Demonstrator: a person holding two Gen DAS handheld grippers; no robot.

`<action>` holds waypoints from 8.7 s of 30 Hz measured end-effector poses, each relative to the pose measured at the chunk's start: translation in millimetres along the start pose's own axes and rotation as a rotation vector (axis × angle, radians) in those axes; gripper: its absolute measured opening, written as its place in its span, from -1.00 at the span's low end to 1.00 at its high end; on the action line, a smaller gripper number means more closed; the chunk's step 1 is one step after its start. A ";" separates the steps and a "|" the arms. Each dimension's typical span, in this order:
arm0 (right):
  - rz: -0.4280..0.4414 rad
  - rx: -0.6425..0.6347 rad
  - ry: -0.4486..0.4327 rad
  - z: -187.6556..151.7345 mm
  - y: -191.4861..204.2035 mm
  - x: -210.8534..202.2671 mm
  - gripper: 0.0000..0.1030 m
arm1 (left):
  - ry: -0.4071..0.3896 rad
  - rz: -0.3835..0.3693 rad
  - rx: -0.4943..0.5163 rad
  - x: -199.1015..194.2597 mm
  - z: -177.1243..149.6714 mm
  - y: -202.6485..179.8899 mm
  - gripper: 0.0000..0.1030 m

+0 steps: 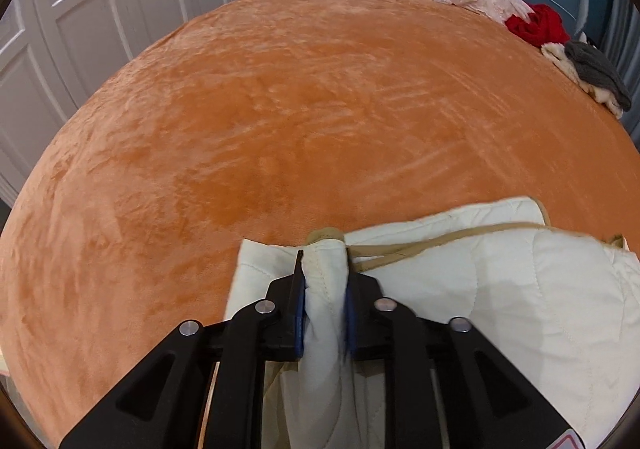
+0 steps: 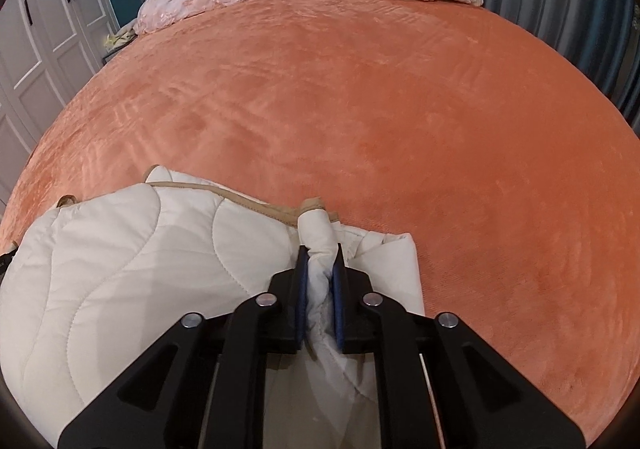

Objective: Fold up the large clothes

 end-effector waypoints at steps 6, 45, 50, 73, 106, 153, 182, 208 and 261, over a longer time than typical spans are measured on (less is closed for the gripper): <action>-0.031 0.068 -0.106 16.6 -19.1 -48.4 0.20 | -0.090 0.085 -0.037 -49.6 18.6 21.7 0.41; 0.177 -0.176 0.061 -25.4 159.5 0.8 -0.80 | 0.040 -0.177 0.214 8.5 -31.8 -170.2 -1.00; 0.173 -0.177 0.058 -26.9 161.9 11.4 -0.84 | 0.022 -0.165 0.229 17.6 -33.9 -172.9 -1.00; 0.226 -0.066 0.040 -5.3 149.0 -4.1 -0.78 | 0.020 -0.264 0.065 -0.5 -13.1 -151.2 -0.95; 0.248 -0.182 0.059 -119.4 173.2 -66.7 -0.90 | 0.002 -0.253 0.160 -65.1 -122.3 -132.0 -1.00; 0.210 -0.177 0.195 -125.1 217.9 -99.3 -0.48 | 0.119 -0.370 -0.565 -96.9 -136.5 35.5 0.63; 0.468 -0.103 0.275 -153.1 208.0 -148.8 -0.47 | -0.182 -0.283 0.199 -303.2 -75.7 -116.3 -0.66; 0.265 0.099 0.073 -105.9 7.3 -202.3 -0.45 | -0.055 -0.225 0.514 -253.6 -134.7 -245.2 -0.66; 0.232 -0.094 0.146 -102.5 40.2 -215.3 -0.65 | 0.184 -0.254 0.327 -180.9 -224.2 -140.0 0.16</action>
Point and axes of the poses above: each gripper's, at about its wrist camera, not at the fingertips, and x roughly the way its jaws point, y to its left, z to its top, the point moved 9 cm from there along x, roughly the way its jaws point, and after that the axes turned 5 degrees about -z, right-handed, at the moved point
